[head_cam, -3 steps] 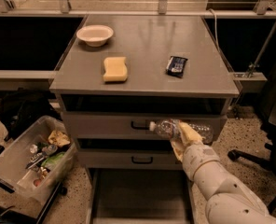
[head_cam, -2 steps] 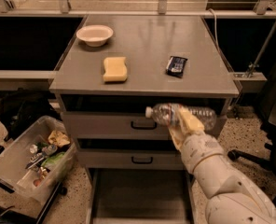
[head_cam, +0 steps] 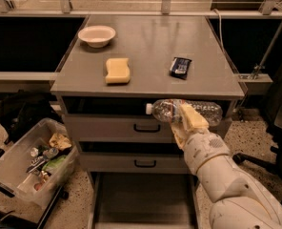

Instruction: Pick water bottle from bottom drawer and place on counter

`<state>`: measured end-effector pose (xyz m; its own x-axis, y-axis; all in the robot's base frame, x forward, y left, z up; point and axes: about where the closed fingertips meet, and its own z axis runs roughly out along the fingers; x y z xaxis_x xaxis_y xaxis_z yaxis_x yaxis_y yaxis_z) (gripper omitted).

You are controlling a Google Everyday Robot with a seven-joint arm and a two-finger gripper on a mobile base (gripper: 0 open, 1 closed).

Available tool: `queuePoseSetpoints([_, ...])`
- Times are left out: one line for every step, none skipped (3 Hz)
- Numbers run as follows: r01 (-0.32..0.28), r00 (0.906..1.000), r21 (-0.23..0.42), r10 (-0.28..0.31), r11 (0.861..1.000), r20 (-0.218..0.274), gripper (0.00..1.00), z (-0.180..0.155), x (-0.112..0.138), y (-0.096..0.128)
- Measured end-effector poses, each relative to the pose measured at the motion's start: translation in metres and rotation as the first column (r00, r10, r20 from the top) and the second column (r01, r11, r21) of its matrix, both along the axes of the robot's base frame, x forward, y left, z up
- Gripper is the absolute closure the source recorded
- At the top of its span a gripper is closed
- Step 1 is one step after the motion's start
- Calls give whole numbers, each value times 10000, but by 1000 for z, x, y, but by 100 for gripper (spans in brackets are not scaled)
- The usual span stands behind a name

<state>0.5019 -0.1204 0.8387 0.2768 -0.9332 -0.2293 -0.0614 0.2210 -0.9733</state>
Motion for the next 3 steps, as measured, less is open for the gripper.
queuePoseSetpoints([17, 9984, -238, -4, 9997, 565, 100, 29, 9, 7])
queuePoseSetpoints([39, 9957, -395, -2, 9992, 927, 100, 48, 15, 12])
queuePoseSetpoints([-153, 9869, -509, 232, 9986, 1595, 100, 110, 34, 31])
